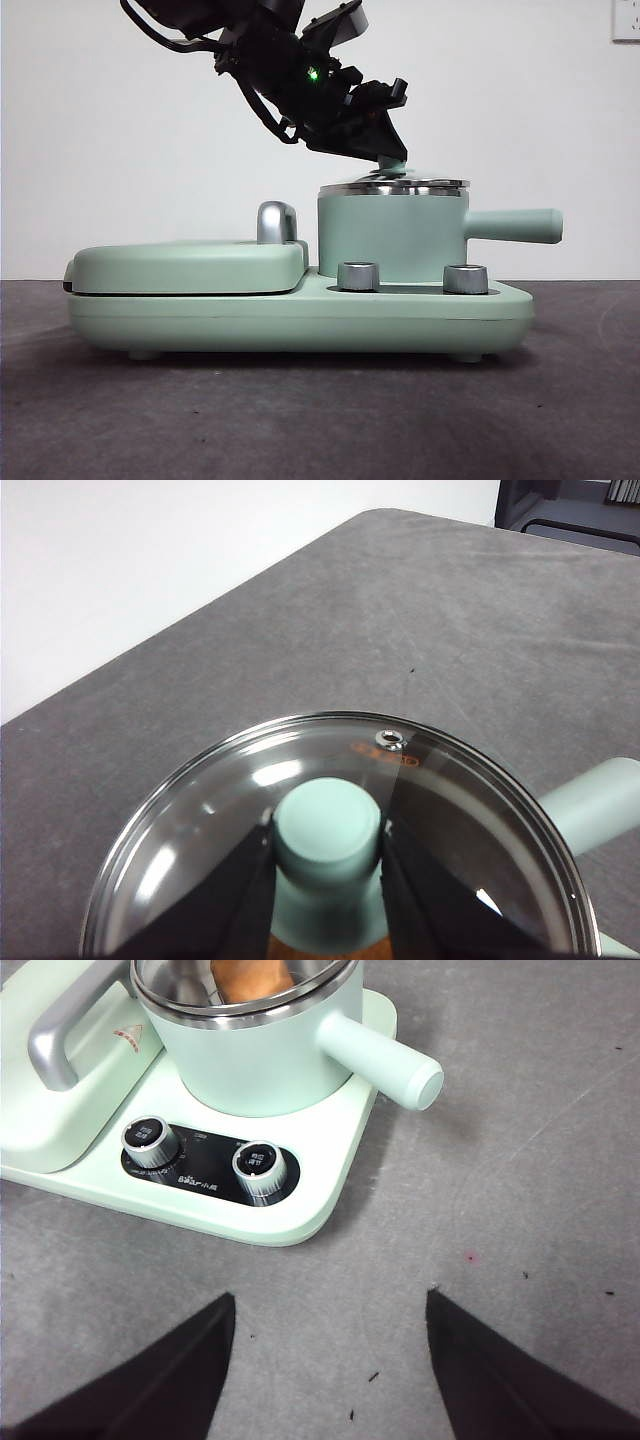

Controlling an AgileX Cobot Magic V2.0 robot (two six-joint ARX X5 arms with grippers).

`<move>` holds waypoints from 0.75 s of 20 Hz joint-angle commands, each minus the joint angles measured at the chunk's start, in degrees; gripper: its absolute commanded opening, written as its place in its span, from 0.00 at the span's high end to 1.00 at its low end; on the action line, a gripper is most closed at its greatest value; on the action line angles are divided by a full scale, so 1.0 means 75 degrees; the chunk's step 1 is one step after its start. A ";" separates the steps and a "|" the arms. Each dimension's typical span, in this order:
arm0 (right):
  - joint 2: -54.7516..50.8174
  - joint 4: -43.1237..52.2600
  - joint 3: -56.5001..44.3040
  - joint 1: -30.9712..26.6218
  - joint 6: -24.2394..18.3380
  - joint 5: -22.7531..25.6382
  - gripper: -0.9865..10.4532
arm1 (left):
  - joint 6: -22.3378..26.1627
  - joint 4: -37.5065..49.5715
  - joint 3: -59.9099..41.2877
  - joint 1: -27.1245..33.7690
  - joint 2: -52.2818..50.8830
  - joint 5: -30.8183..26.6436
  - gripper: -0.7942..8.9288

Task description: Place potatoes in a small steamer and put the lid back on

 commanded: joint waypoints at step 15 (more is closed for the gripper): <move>0.0023 0.0076 0.0035 0.0041 0.0204 0.0000 0.65 | 0.0271 -0.0038 0.0376 -0.0055 -0.0061 -0.0064 0.90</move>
